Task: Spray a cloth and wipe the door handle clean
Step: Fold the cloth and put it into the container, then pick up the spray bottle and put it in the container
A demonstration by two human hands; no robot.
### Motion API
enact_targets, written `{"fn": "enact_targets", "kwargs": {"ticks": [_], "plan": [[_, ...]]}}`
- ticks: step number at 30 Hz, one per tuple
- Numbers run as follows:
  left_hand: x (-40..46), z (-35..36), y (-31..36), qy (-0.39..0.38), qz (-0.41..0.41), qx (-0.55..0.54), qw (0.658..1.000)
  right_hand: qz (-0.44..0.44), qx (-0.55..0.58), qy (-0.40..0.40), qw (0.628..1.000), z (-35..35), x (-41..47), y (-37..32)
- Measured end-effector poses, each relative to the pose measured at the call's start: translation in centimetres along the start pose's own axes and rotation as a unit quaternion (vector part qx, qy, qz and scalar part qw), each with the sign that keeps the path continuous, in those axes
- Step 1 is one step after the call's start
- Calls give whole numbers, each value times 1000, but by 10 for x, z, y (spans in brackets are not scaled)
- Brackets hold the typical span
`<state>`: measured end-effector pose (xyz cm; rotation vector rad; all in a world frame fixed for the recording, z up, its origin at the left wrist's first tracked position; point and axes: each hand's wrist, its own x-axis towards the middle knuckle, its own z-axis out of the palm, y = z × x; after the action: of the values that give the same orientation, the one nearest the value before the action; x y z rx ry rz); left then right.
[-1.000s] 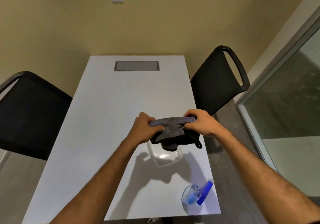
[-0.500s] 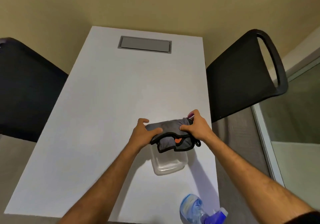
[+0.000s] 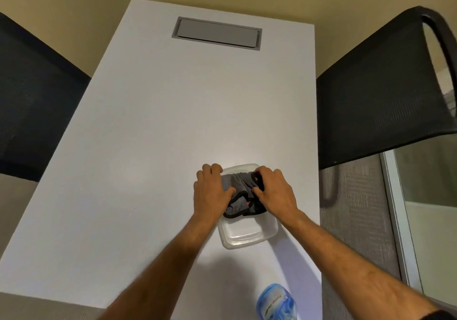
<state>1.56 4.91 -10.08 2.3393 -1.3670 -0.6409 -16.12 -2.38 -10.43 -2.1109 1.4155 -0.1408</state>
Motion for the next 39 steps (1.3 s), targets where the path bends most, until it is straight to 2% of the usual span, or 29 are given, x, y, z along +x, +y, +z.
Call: {"fn": "enact_targets", "kwargs": {"ticks": [3, 9, 15, 19, 25, 29, 32, 35, 39], "plan": [[4, 7, 3, 17, 54, 85, 995, -35, -47, 12, 998, 3, 3, 3], [11, 20, 2, -6, 102, 211, 972, -102, -120, 2, 987, 3, 11, 9], [9, 37, 3, -60, 103, 263, 958, -150, -200, -23, 968, 10, 14, 14], [7, 41, 6, -67, 106, 280, 952, -135, -199, -48, 969, 9, 18, 12], [5, 33, 2, -63, 131, 247, 958, -133, -104, -65, 984, -9, 15, 15], [3, 18, 5, -60, 137, 220, 964, -124, -33, -41, 991, -31, 5, 15], [-4, -1, 11, -67, 180, 170, 966, -98, 9, -38, 994, -52, -9, 16], [-26, -18, 17, -124, 224, 88, 963, -47, 44, -55, 996, -74, -34, 18], [-75, -30, 16, -203, 251, 46, 945, 9, 74, -89, 993, -102, -82, 25]]}}
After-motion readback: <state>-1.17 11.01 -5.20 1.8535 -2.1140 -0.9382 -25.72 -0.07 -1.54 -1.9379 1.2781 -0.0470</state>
